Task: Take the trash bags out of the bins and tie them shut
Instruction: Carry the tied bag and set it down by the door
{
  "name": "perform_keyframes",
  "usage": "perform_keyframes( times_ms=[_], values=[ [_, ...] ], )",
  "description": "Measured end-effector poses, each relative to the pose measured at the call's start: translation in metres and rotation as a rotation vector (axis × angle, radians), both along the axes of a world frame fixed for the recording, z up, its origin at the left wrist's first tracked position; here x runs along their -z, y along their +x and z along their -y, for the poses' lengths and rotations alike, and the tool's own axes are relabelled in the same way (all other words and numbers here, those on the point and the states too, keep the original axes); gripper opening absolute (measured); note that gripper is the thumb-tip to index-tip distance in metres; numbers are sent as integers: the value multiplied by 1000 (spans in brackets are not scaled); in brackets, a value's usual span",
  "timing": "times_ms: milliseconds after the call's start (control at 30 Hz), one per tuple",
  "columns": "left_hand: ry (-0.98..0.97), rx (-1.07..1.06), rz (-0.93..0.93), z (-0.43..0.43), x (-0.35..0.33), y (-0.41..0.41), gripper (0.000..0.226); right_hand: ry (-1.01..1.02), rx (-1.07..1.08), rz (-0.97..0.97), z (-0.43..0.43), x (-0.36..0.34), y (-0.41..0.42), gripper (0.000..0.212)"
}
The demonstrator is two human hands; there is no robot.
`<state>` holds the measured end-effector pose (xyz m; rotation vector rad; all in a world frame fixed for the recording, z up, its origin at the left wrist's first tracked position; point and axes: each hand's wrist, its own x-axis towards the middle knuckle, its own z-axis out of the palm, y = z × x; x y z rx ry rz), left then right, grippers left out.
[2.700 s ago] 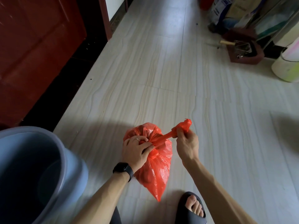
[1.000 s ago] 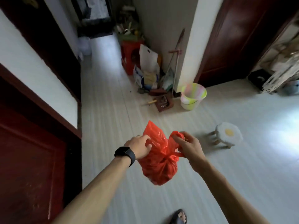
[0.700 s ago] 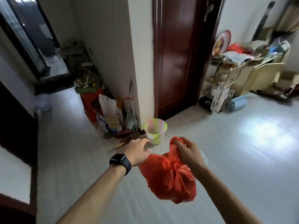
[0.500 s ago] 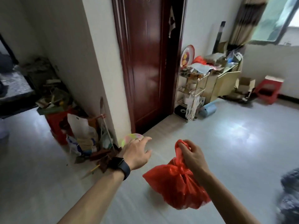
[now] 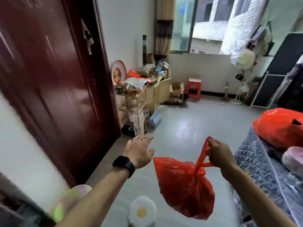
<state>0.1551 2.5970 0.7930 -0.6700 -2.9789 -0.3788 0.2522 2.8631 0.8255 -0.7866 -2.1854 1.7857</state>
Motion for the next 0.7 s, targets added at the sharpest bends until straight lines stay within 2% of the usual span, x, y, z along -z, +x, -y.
perform_keyframes(
  times_ms=[300, 533, 700],
  values=[
    [-47, 83, -4, -133, 11, -159, 54, -18, 7, -12, -129, 6, -136, 10],
    [-80, 31, 34, -248, 26, -306, 56, -73, -18, -3, -261, 23, -269, 11],
    [-97, 29, 41, -316, 29, -407, 55, -88, 46, -12, -343, 29, -355, 15]
  ],
)
